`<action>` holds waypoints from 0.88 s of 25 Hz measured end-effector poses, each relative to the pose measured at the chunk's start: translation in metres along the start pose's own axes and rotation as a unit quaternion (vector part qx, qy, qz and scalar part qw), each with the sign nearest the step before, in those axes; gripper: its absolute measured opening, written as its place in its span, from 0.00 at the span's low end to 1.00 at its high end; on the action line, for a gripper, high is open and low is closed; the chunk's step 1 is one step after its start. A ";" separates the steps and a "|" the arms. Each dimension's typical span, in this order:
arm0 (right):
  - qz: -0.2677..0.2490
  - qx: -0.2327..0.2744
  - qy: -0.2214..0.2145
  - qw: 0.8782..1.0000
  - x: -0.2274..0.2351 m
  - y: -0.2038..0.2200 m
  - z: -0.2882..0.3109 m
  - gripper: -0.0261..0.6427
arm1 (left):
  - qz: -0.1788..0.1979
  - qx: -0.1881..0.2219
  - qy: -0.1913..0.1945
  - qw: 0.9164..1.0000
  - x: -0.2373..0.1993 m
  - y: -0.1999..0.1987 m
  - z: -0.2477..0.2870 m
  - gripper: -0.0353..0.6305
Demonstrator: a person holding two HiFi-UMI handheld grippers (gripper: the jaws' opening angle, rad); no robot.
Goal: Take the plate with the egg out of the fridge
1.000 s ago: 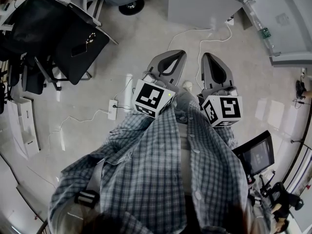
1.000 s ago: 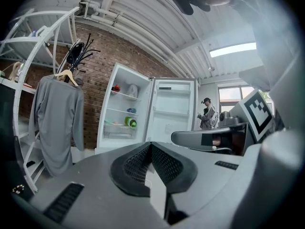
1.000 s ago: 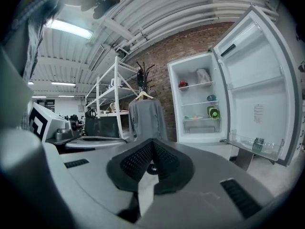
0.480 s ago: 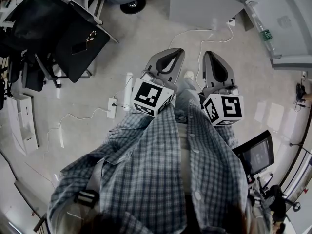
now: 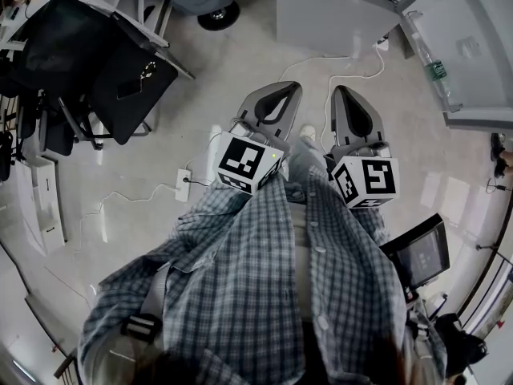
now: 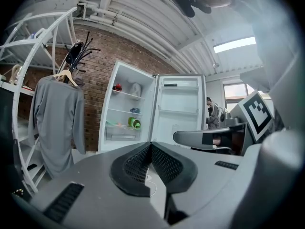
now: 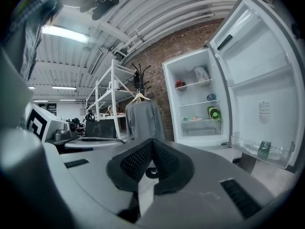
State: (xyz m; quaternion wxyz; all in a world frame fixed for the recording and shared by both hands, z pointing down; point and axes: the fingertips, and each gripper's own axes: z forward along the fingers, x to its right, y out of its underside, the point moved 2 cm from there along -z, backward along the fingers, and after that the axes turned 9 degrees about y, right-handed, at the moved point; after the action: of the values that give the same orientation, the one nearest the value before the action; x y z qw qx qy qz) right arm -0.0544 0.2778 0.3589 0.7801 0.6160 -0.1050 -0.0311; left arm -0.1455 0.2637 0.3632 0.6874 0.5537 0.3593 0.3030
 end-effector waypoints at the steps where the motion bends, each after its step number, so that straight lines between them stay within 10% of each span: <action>1: 0.001 0.000 -0.001 1.000 0.006 -0.001 0.004 0.05 | -0.001 -0.001 -0.001 1.000 -0.002 0.000 0.006 0.06; 22: 0.008 0.004 -0.034 0.999 0.121 -0.034 0.085 0.05 | 0.001 0.000 -0.023 1.000 -0.029 -0.024 0.142 0.06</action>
State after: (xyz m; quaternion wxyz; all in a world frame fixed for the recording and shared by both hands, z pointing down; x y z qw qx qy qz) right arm 0.0492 0.1671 0.3599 0.7738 0.6169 -0.1361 -0.0453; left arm -0.0433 0.1576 0.3628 0.6952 0.5611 0.3424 0.2910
